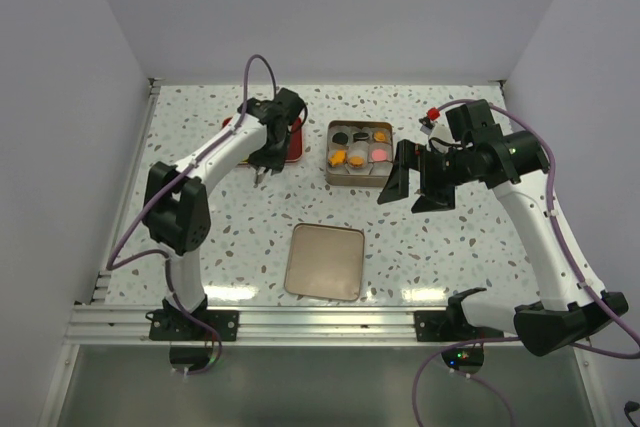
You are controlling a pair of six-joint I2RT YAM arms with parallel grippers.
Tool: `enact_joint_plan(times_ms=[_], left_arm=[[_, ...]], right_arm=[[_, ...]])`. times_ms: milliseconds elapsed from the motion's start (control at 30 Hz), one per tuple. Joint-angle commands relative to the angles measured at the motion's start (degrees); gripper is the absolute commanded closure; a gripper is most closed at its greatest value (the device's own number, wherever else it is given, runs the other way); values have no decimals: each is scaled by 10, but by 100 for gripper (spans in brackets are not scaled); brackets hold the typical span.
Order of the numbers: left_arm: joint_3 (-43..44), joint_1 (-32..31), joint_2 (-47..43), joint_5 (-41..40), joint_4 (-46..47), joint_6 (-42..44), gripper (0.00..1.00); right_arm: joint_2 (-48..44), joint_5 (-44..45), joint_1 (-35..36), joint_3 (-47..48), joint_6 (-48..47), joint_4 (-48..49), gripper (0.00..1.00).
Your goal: Pack the cookies
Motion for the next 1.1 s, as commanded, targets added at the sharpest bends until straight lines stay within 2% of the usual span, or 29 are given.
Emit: enact_joint_plan(times_ms=[0, 533, 767, 900, 1067], left_arm=[[66, 6, -2, -10, -10, 6, 59], [101, 6, 0, -10, -25, 12, 60], [131, -1, -22, 55, -19, 14, 64], [120, -63, -54, 68, 23, 23, 63], [112, -138, -52, 89, 51, 9, 64]], right_arm=[[-4, 5, 4, 7, -9, 1, 1], [6, 5, 6, 9, -8, 5, 1], [8, 20, 6, 19, -9, 2, 1], [9, 37, 5, 45, -10, -5, 1], [20, 81, 4, 129, -18, -31, 1]])
